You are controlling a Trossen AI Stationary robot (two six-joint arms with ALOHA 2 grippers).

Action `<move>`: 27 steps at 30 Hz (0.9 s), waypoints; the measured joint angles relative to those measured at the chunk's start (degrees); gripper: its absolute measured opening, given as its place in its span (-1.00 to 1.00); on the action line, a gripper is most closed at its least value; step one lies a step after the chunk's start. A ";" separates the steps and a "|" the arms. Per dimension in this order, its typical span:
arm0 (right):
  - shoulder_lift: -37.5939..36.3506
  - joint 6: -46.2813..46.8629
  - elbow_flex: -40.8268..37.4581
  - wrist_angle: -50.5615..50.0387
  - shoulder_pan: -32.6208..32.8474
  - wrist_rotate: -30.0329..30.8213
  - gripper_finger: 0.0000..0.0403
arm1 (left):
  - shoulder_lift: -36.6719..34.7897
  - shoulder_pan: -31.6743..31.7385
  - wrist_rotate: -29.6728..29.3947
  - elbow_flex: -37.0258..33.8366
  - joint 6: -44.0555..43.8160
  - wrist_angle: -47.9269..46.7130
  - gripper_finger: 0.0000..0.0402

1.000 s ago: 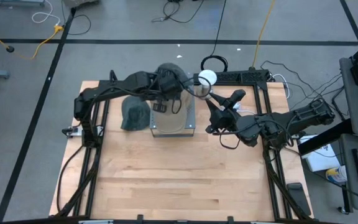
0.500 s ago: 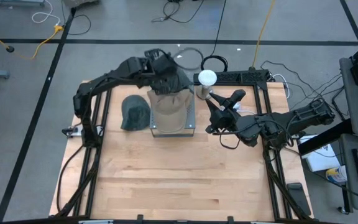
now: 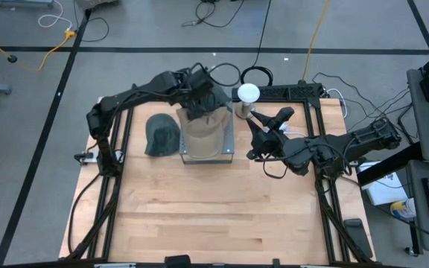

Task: Pick & Place hat
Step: Stack the bottom black cap on the black cap on the shelf, then stack the black cap on the stacked black caps on the shelf

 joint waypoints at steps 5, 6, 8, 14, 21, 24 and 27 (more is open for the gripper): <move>0.00 -2.42 0.00 0.00 -0.20 -0.03 -0.46 | 0.05 -0.41 -0.46 -2.06 0.01 0.35 -0.41; 0.00 -2.46 0.00 0.00 -0.48 -0.06 -0.46 | 0.03 -0.43 -0.37 -2.03 0.01 0.73 -0.41; 0.00 -2.08 0.00 0.00 -1.10 -0.03 -0.46 | 0.03 -0.41 0.04 -1.38 -0.02 0.58 -0.41; 0.00 -0.21 0.00 0.01 -2.77 -0.10 -0.46 | -0.41 -1.03 1.20 2.00 -1.09 0.53 -0.41; 0.00 0.90 0.00 0.02 -3.43 -0.17 -0.46 | -2.66 -0.47 0.26 6.00 -3.14 -3.96 -0.41; 0.00 0.97 0.00 -0.11 -3.41 -0.18 -0.46 | -5.34 0.21 3.55 6.04 -4.53 -7.93 -0.41; 0.00 1.07 0.00 -0.15 -3.41 -0.19 -0.46 | -8.35 1.12 8.33 6.05 -6.45 -11.01 -0.41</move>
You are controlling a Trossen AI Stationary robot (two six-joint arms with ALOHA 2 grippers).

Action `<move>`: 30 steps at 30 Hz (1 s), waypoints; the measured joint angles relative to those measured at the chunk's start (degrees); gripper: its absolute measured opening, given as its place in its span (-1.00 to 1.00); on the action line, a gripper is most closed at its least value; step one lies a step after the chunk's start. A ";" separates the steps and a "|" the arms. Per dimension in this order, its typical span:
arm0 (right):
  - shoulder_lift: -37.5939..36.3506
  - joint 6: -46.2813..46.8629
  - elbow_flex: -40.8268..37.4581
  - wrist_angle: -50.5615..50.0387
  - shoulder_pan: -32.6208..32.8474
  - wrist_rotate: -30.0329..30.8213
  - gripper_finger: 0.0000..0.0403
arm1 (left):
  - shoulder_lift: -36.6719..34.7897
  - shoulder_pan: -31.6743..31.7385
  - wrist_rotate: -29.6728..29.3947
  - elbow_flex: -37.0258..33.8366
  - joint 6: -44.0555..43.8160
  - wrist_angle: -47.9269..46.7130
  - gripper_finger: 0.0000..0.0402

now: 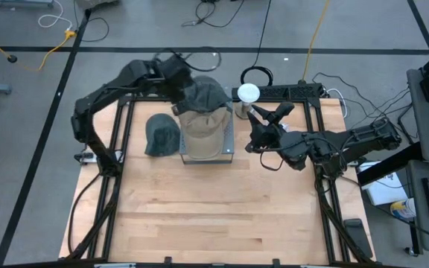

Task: Pick & Place hat
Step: Stack the black cap on the stacked black caps on the shelf

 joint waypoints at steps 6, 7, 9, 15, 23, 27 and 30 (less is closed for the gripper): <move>0.00 -0.05 0.00 -0.21 0.00 0.00 -0.46 | -5.81 0.61 4.05 0.02 -2.52 -7.20 -0.41; 0.00 -0.13 0.00 -0.22 0.00 -0.01 -0.46 | -6.56 0.70 5.93 0.02 -2.50 -9.10 -0.41; 0.00 -0.11 0.00 -0.22 0.00 0.00 -0.46 | -7.84 0.85 10.38 0.02 -2.49 -12.38 -0.41; 0.00 -0.11 0.00 -0.22 0.00 -0.02 -0.46 | -11.84 0.67 24.61 -0.50 -4.23 -13.53 -0.41; 0.00 -0.11 0.00 -0.22 0.17 -0.02 -0.46 | -15.29 0.22 25.54 -0.48 -5.52 -13.51 -0.41; 0.00 -0.11 0.00 -0.22 0.17 -0.02 -0.46 | -15.66 -0.11 25.61 -0.48 -5.54 -13.50 -0.34; 0.00 -0.11 0.00 -0.22 0.17 -0.02 -0.45 | -15.66 -0.56 25.61 -0.55 -5.76 -13.50 -0.17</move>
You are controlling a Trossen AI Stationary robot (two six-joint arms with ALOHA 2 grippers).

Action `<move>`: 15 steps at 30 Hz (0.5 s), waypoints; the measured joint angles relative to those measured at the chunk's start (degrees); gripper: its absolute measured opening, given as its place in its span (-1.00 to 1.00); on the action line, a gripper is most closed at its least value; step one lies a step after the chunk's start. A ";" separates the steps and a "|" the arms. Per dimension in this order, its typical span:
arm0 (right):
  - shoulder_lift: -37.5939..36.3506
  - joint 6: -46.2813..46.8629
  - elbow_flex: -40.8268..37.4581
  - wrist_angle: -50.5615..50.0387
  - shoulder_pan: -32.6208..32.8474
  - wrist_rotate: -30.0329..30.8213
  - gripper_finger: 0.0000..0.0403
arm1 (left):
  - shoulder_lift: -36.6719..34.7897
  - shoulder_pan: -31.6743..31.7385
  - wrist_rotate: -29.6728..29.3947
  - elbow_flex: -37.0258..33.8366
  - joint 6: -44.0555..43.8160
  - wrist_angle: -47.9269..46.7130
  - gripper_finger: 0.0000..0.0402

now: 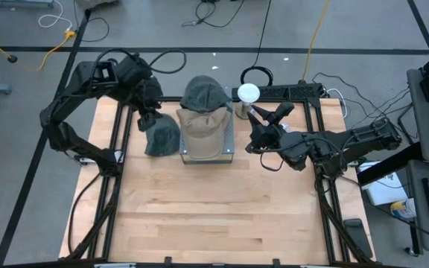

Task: Pick & Place hat
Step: Stack the black cap on the stacked black caps on the shelf

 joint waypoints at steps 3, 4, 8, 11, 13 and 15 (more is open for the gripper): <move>0.00 -0.02 0.00 0.00 0.00 0.00 -0.45 | 0.00 -0.73 0.02 -0.05 -0.80 0.04 0.07; 0.00 -0.03 0.00 -0.02 0.00 0.00 -0.45 | -0.04 -1.04 0.17 -0.28 -0.82 0.07 0.14; 0.00 -0.02 0.00 -0.02 0.00 0.00 -0.46 | -1.18 -3.28 0.17 -3.66 -3.03 0.08 0.31; 0.00 -0.02 0.00 -0.02 0.00 0.00 -0.46 | -2.58 -5.84 0.13 -8.46 -5.42 0.03 0.33; 0.00 -0.04 0.00 -0.02 0.00 0.00 -0.46 | -3.56 -7.85 0.07 -12.08 -6.98 0.05 0.30; 0.00 -0.12 0.00 -0.04 0.00 0.00 -0.46 | -4.49 -9.75 0.03 -15.79 -8.85 0.00 0.26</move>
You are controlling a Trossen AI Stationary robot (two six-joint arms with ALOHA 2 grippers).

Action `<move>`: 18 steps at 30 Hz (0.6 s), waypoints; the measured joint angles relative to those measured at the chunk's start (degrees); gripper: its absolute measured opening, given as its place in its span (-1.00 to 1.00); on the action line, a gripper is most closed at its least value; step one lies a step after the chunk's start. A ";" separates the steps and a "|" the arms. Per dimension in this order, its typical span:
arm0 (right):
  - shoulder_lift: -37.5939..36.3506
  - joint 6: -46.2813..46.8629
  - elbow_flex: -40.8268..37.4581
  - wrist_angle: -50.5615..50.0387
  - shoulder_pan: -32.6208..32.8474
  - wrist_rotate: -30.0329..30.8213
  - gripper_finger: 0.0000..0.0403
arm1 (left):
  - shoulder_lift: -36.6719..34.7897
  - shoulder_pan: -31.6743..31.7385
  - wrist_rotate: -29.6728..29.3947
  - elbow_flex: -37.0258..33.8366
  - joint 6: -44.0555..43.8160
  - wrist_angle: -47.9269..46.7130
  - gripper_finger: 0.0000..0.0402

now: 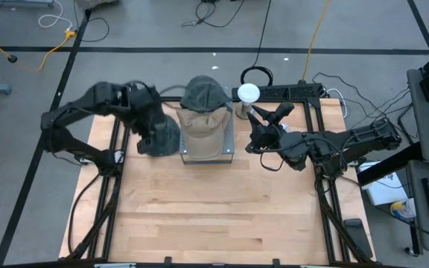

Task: Pick & Place hat
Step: Stack the black cap on the stacked black caps on the shelf

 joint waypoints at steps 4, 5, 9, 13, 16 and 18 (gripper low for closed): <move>0.00 -0.10 0.00 -0.03 0.00 0.00 -0.45 | -1.02 -3.38 -0.14 -6.51 -3.70 0.01 0.18; 0.00 -0.10 0.00 -0.04 0.00 0.00 -0.45 | -1.08 -4.15 -0.27 -8.17 -4.34 0.06 0.17; 0.00 -0.14 0.00 -0.20 0.00 0.00 -0.45 | -1.08 -6.80 -0.36 -14.42 -5.50 0.55 0.12; 0.00 -0.28 0.00 -0.41 0.00 0.00 -0.46 | -1.11 -9.39 -2.37 -21.83 -3.36 3.42 0.11; 0.00 -0.62 0.00 -0.96 0.00 0.00 -0.46 | -1.06 -11.33 -4.69 -26.98 -0.26 6.29 0.12; 0.00 -1.64 0.00 -0.92 0.00 0.00 -0.46 | -1.08 -12.64 -6.17 -29.87 2.47 8.55 0.12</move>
